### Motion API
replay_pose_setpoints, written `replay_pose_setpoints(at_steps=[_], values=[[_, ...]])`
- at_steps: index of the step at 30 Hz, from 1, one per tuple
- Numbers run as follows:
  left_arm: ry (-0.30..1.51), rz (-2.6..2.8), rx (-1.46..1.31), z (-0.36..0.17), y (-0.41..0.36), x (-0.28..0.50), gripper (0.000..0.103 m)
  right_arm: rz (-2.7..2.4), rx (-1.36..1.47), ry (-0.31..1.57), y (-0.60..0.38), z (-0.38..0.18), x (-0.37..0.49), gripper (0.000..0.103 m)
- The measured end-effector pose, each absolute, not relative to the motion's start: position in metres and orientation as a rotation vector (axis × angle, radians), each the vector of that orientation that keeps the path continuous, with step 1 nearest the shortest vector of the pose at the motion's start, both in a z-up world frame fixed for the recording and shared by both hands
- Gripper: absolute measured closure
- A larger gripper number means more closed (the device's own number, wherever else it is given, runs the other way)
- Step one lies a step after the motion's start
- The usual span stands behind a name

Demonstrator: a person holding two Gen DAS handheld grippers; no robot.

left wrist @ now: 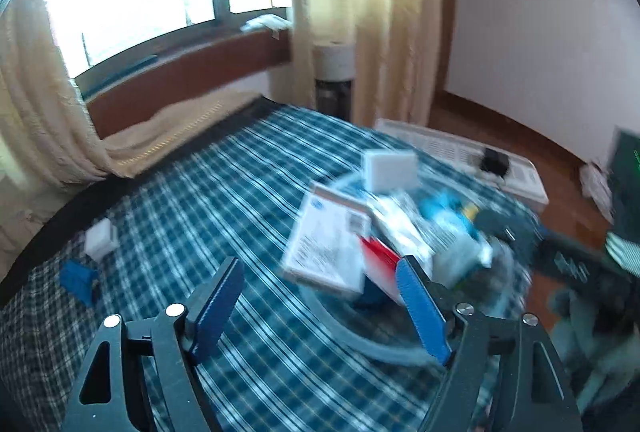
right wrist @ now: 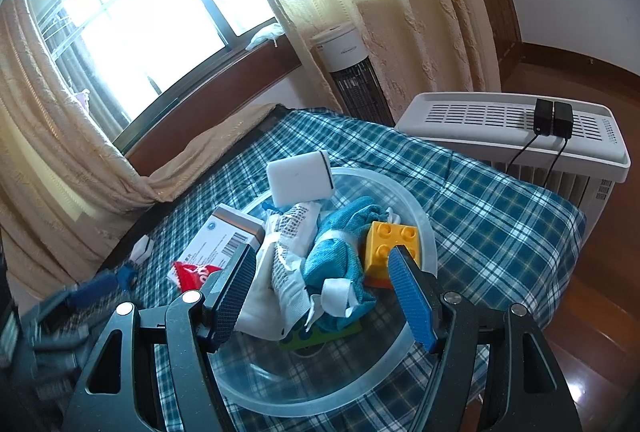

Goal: Organize objects
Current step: 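Withdraw both grippers from the bowl toward the blue packet and white sponge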

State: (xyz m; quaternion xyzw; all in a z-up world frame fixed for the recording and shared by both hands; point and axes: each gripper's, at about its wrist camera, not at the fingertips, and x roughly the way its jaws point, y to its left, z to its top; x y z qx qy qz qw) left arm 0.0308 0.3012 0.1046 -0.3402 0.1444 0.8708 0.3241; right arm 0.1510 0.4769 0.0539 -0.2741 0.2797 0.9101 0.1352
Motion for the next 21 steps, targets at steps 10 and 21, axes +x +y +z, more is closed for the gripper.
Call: replay_pose_setpoints(at_steps=[10, 21], values=[[0.441, 2.270, -0.929, 0.081, 0.321, 0.016, 0.021, 2.626, -0.789, 0.837, 0.477, 0.051, 0.158, 0.033], [0.497, 2.207, -0.940, 0.071, 0.320, 0.033, 0.021, 2.621, -0.792, 0.841, 0.478, 0.049, 0.158, 0.033]])
